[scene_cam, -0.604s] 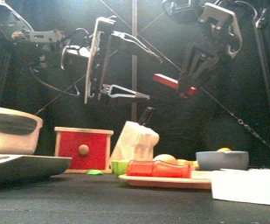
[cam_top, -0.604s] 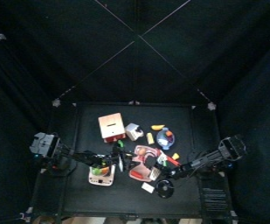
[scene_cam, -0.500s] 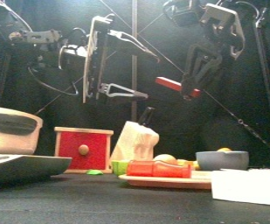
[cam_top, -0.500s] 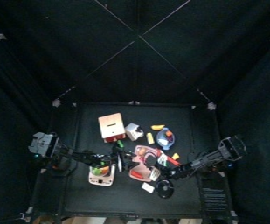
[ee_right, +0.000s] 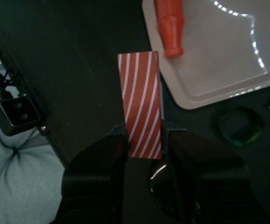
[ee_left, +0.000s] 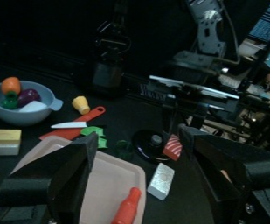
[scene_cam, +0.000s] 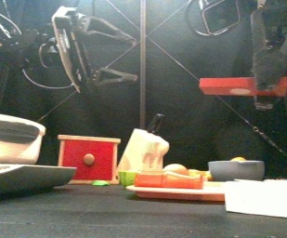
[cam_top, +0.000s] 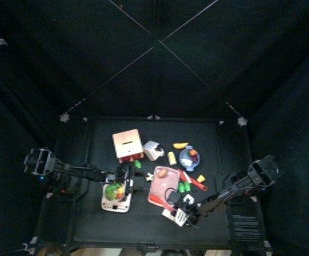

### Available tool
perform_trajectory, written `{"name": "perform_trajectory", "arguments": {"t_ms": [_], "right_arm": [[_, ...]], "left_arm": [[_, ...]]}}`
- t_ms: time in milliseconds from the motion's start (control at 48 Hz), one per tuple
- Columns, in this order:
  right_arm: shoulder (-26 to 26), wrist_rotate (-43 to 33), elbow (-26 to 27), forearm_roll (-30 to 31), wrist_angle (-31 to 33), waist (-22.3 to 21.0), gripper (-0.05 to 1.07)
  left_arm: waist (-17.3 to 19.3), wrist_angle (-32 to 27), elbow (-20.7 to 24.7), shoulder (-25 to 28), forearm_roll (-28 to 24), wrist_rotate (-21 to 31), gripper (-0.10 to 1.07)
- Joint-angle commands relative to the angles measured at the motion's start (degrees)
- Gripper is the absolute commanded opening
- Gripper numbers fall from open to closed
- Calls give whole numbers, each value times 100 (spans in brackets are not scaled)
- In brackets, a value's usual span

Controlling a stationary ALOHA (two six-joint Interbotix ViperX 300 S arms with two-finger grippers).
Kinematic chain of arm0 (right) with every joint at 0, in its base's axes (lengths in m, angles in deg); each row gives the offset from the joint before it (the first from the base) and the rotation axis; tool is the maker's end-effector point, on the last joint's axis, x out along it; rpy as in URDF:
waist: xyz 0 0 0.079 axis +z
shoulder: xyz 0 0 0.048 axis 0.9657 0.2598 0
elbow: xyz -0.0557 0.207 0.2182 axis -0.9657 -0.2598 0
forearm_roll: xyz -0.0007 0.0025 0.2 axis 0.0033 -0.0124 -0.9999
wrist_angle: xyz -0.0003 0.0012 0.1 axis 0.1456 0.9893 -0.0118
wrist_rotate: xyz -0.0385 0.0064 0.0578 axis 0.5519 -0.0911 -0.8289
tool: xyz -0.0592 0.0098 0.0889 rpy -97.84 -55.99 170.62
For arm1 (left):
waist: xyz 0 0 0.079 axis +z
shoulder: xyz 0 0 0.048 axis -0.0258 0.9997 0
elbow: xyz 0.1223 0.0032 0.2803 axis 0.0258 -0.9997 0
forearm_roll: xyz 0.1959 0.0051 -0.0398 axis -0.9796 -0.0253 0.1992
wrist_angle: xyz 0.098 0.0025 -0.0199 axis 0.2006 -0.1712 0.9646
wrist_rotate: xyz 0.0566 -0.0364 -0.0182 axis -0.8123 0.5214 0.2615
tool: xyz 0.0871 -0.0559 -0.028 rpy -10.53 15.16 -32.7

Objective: Place salmon on rice

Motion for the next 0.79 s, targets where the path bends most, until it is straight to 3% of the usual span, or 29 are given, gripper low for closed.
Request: {"name": "perform_trajectory", "arguments": {"t_ms": [0, 375, 771], "right_arm": [[62, 9, 211, -176, -123, 53, 63], [571, 0, 325, -325, 88, 105, 63], [923, 0, 334, -545, 62, 105, 63]], "left_arm": [[35, 26, -114, -229, -352, -26, 103], [141, 44, -448, -308, -905, -26, 103], [114, 35, -729, -782, -861, -18, 103]]}}
